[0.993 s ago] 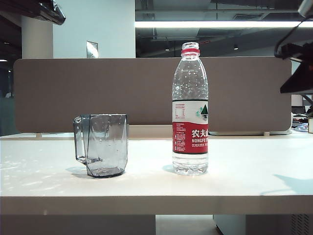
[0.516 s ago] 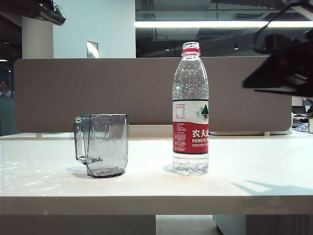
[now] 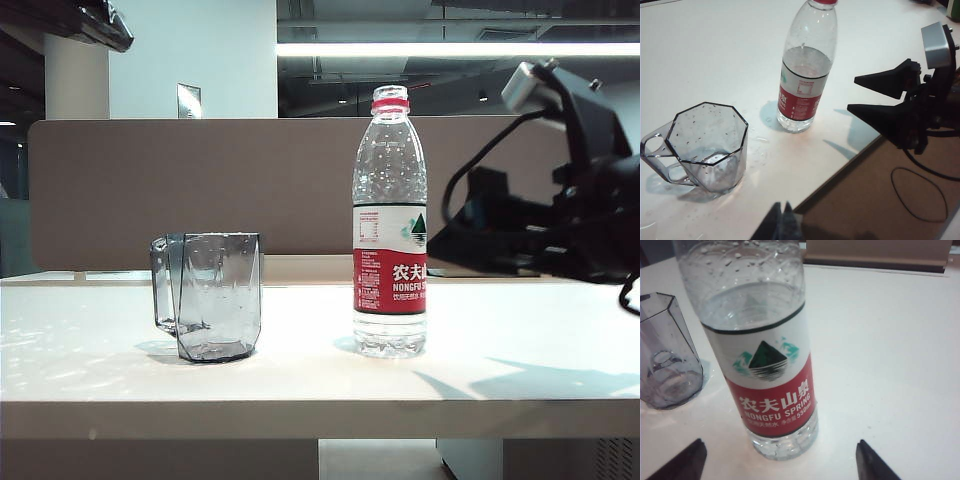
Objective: Pick up the mineral water bottle on the table and pour water into the mug until it's half full.
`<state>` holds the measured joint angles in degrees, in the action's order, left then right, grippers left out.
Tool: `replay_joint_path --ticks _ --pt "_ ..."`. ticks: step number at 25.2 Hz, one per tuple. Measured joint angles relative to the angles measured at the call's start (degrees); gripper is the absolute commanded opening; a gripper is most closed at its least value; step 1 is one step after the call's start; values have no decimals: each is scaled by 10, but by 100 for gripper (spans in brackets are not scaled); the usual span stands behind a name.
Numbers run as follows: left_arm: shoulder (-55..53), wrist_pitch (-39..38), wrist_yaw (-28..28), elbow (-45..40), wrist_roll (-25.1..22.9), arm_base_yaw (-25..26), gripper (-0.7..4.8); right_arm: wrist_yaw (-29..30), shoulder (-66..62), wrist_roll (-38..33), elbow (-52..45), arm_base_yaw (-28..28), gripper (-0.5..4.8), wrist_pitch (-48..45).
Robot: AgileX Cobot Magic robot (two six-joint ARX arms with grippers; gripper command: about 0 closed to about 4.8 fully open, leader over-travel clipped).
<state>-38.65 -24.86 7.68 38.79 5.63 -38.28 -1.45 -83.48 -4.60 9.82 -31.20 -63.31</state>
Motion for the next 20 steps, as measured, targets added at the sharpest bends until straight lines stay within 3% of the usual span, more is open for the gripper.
replay_joint_path --ticks 8,20 --pt "0 0 0 0 0 0 -1 3 -108 0 23 -1 433 -102" --pt "0 0 0 0 0 0 -1 30 -157 0 99 -2 433 -108"
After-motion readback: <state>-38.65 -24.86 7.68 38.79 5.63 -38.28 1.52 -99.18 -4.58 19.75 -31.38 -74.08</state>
